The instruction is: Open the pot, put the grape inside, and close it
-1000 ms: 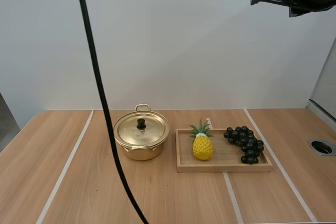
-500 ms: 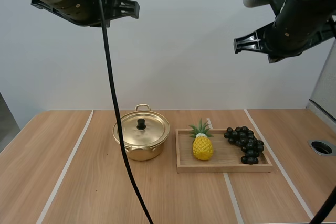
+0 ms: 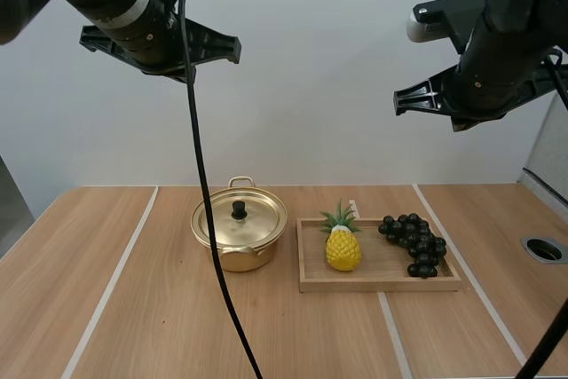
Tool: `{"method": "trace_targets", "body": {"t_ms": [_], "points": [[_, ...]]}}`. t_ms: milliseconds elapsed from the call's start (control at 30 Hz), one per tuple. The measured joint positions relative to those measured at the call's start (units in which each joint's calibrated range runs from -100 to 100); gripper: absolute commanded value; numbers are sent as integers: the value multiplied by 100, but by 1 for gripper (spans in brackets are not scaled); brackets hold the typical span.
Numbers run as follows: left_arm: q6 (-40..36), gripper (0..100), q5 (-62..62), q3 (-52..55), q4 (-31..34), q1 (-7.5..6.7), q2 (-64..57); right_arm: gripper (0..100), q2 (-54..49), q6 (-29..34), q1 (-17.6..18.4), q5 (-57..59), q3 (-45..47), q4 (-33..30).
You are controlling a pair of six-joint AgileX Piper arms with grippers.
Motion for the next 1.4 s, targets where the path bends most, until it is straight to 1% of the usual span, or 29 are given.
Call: {"method": "trace_targets", "body": {"t_ms": [33,67,133,167,233,267,400,700,900,967,1133,1333,1400], "points": [[0,27,0,0,0,0,0,0,0,14,0,0,11,-37],[0,42,0,0,0,0,0,9,0,58,0,0,28,-94],[0,78,0,0,0,0,0,36,0,306,0,0,81,-251],[0,100,17,0,0,0,0,53,0,420,0,0,113,-341],[30,100,52,0,13,0,0,92,0,566,0,0,140,-516],[99,100,72,0,13,0,0,100,0,627,0,0,140,-598],[497,100,203,0,41,0,0,100,0,709,0,-11,140,-767],[611,100,181,0,89,0,0,100,0,734,0,-65,140,-790],[751,100,141,52,-256,0,156,100,0,747,0,-65,140,-722],[841,100,108,177,-375,0,255,100,0,747,0,-65,140,-653],[969,100,119,670,-395,0,588,100,0,747,0,-32,140,-426],[1232,100,-103,1278,-434,0,974,100,0,747,0,0,140,-392],[1393,100,-240,1423,-547,0,1093,100,0,747,0,0,140,-392]]}}
